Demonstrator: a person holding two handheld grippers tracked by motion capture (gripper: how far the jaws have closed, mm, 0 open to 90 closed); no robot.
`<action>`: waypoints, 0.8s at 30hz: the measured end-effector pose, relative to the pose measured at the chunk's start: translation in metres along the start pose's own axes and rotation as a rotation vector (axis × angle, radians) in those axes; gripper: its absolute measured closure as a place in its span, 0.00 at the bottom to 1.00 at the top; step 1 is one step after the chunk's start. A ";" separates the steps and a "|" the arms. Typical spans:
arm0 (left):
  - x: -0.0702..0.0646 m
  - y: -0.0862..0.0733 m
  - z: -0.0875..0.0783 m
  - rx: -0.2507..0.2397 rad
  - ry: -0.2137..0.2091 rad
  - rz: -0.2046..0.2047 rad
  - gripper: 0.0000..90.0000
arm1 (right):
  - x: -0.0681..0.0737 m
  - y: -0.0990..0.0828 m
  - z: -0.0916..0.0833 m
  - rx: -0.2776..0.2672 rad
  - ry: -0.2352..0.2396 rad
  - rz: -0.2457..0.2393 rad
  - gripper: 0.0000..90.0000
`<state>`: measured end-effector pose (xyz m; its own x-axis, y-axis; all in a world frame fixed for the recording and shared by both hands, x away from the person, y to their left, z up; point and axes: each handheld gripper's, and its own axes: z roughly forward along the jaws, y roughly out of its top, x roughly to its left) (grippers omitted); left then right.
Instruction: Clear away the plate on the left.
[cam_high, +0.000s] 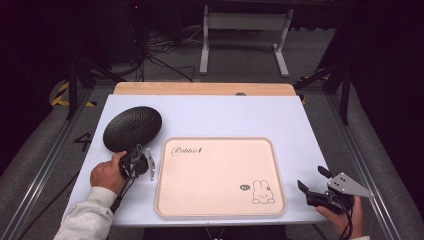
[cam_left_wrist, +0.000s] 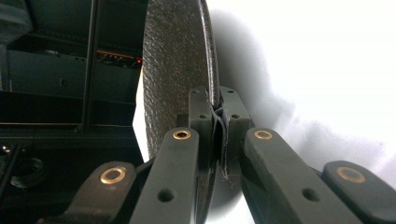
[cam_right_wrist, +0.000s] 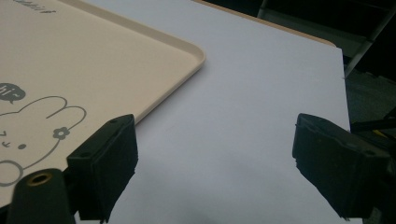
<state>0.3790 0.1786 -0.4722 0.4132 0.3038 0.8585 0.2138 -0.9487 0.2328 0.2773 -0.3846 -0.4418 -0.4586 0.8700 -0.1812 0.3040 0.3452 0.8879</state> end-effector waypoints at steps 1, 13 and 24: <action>0.000 0.000 -0.001 -0.002 0.001 -0.001 0.96 | 0.000 0.000 0.000 0.001 0.000 -0.001 0.16; 0.006 0.004 -0.011 -0.021 0.022 -0.019 0.96 | -0.001 0.000 0.000 -0.001 -0.002 0.004 0.16; 0.006 0.018 -0.034 -0.068 0.062 0.010 0.96 | -0.002 0.000 -0.001 -0.008 -0.012 0.011 0.16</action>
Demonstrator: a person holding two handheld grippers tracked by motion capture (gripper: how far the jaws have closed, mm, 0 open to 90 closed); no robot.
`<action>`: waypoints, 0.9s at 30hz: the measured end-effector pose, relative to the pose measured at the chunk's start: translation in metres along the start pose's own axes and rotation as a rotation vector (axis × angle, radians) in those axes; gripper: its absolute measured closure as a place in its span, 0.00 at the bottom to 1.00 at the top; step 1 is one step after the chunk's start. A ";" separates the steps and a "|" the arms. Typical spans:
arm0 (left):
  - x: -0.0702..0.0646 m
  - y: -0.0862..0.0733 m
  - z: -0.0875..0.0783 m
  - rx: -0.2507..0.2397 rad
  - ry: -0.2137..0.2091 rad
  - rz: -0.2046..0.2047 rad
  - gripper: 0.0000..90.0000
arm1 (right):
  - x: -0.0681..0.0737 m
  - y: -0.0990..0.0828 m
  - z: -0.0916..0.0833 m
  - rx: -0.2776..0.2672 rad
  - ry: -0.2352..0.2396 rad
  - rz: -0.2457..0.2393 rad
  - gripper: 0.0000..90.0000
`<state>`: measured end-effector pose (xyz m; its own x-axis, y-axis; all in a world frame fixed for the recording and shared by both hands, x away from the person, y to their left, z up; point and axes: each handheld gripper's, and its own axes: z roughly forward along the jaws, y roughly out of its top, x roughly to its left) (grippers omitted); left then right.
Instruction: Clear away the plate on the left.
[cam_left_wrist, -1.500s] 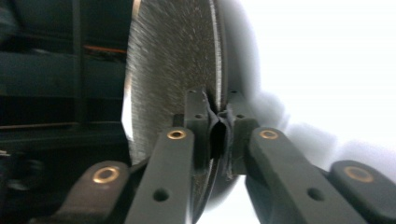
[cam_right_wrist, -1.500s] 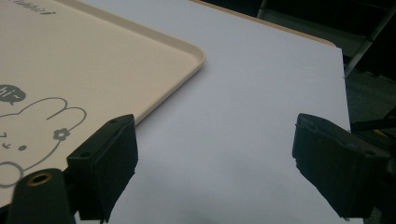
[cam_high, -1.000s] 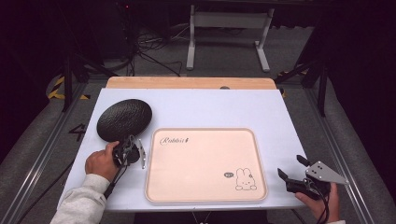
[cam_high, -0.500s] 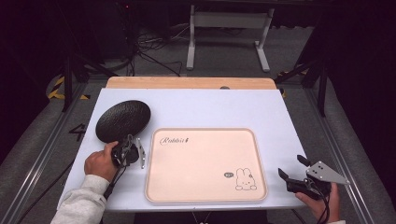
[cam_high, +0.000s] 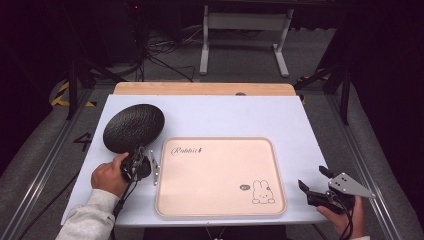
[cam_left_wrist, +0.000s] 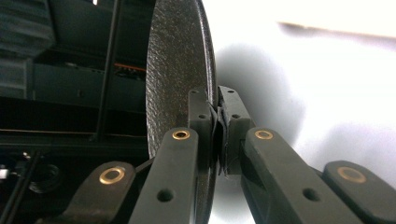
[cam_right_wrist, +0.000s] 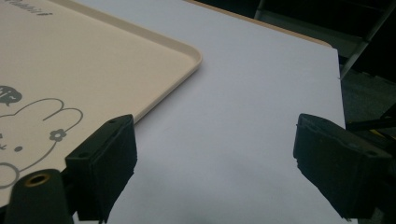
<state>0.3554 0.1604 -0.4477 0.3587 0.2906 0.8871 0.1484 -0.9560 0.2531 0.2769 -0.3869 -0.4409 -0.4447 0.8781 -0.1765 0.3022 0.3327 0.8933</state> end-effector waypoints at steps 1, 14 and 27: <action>0.000 0.002 -0.002 -0.005 0.003 0.011 0.96 | -0.001 0.000 0.000 -0.002 -0.002 0.003 0.16; -0.003 0.029 -0.028 -0.117 -0.003 0.026 0.96 | -0.001 0.000 0.000 -0.001 -0.005 0.002 0.15; -0.010 0.055 -0.052 -0.230 -0.029 0.057 0.96 | -0.001 -0.001 0.001 0.008 -0.008 0.002 0.16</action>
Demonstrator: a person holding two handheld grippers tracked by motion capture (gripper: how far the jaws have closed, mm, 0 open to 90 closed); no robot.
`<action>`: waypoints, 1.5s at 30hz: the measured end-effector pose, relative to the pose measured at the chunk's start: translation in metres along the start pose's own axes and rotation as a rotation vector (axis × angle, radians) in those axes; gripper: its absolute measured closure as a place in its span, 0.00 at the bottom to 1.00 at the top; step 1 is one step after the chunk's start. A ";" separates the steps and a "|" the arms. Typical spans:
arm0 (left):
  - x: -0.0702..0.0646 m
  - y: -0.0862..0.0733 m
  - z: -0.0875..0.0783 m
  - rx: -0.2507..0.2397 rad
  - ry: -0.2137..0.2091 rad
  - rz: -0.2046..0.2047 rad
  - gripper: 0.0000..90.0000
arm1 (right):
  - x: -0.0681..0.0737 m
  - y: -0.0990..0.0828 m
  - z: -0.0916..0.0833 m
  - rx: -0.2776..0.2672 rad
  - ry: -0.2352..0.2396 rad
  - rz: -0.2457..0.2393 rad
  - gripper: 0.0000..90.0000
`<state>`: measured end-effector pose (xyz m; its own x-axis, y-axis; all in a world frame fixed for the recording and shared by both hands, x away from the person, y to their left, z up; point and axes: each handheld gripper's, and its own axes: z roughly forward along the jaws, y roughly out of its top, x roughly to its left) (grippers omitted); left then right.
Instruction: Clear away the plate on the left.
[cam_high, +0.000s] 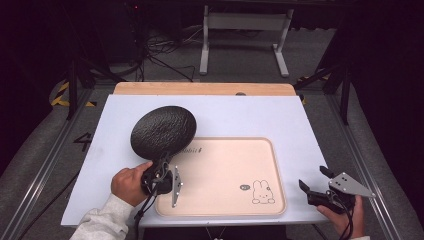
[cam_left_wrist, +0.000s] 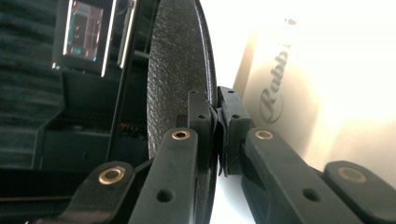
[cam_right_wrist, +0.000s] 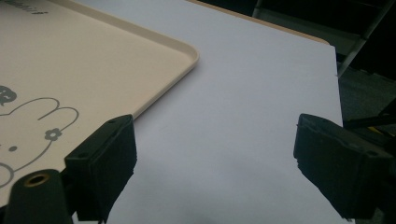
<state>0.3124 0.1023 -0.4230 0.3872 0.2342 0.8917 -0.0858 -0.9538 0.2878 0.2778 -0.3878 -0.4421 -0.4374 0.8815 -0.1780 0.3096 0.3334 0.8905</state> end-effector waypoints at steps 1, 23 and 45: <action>0.001 0.003 0.000 -0.008 -0.009 -0.005 0.95 | 0.000 0.000 0.000 -0.002 0.001 0.001 0.15; -0.024 0.054 -0.016 -0.150 -0.081 0.094 0.95 | 0.000 0.000 0.000 -0.001 -0.002 0.002 0.16; -0.051 0.088 -0.022 -0.257 -0.173 0.173 0.94 | -0.001 -0.001 0.001 0.006 0.002 0.003 0.16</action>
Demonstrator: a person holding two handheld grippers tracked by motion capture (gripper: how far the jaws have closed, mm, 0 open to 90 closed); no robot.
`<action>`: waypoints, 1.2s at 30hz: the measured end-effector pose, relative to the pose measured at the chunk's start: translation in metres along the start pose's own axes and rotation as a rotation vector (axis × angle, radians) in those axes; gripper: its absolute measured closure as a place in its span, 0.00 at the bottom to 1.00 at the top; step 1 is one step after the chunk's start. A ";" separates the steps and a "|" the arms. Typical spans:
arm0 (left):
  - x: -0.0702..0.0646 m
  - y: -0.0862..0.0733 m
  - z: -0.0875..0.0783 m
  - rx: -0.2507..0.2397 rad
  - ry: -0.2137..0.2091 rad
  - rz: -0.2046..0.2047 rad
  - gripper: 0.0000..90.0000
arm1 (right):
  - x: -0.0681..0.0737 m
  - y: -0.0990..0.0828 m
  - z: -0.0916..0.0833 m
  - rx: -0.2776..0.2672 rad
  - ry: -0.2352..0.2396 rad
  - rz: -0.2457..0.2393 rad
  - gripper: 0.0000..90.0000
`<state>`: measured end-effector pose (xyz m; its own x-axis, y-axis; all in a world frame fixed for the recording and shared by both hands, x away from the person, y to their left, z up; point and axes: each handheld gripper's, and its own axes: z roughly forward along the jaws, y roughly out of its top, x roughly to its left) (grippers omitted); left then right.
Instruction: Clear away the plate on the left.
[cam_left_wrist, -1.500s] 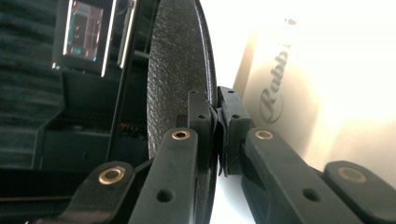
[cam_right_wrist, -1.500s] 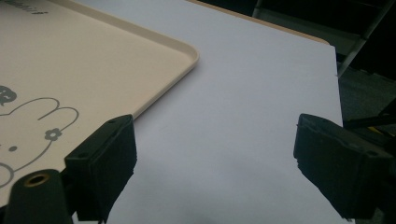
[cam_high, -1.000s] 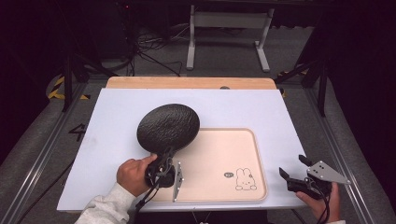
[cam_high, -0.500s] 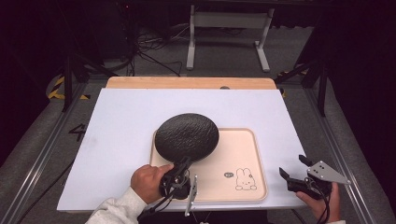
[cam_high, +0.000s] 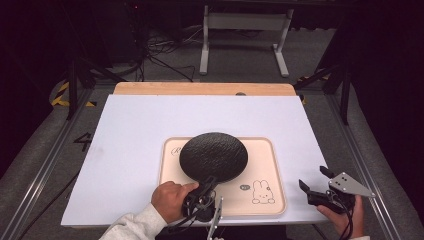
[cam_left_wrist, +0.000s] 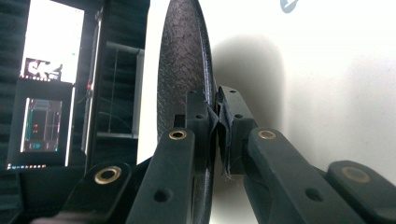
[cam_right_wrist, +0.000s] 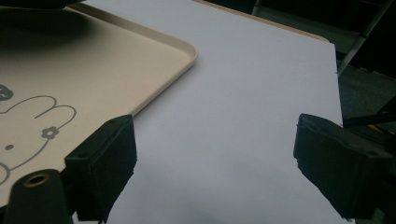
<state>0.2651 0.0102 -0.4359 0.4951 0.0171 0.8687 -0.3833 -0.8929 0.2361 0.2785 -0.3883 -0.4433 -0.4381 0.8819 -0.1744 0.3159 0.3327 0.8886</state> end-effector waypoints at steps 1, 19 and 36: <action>0.000 0.000 0.000 0.000 0.000 0.000 0.94 | 0.000 0.000 0.000 0.000 0.000 0.000 0.16; -0.006 0.007 0.012 -0.046 -0.072 -0.009 0.95 | 0.001 -0.001 0.001 0.010 0.019 -0.003 0.16; -0.010 0.006 0.022 -0.060 -0.195 -0.033 0.90 | 0.001 -0.002 0.002 0.015 0.028 -0.009 0.16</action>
<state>0.2752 -0.0049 -0.4523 0.6477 -0.0467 0.7604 -0.4074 -0.8647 0.2938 0.2791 -0.3875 -0.4457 -0.4642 0.8692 -0.1705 0.3244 0.3459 0.8804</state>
